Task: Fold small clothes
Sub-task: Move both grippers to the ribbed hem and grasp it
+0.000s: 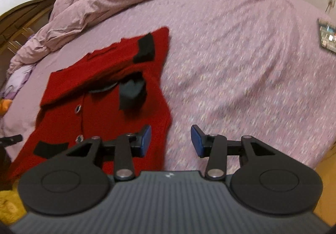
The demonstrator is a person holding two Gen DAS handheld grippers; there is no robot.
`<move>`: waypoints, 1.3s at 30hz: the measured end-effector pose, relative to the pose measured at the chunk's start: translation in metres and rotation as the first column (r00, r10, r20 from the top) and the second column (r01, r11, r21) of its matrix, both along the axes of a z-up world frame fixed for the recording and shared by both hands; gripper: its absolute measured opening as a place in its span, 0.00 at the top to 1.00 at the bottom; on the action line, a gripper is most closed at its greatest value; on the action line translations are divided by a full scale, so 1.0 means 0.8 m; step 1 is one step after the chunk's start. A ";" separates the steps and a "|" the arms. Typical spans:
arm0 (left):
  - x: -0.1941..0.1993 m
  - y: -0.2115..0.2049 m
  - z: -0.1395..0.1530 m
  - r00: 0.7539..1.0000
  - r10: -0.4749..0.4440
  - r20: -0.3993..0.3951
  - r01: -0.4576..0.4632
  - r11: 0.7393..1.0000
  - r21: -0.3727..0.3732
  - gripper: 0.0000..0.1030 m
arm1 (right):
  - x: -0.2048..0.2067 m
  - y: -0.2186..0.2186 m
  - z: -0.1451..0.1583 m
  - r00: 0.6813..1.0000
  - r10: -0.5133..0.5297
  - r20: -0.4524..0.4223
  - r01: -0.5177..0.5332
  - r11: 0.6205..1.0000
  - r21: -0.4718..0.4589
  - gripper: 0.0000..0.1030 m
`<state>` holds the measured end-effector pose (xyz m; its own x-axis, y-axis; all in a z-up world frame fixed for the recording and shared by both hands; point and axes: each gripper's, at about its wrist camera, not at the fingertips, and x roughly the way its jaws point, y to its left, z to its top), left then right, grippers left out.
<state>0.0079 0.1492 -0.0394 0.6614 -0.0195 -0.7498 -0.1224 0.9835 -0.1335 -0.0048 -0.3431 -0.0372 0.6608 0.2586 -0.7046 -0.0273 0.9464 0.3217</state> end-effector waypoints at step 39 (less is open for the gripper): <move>-0.017 -0.033 -0.038 0.973 -0.223 -0.057 0.220 0.974 -0.060 0.30 | -0.020 0.018 -0.034 0.963 0.267 -0.018 -0.265 0.961 0.079 0.59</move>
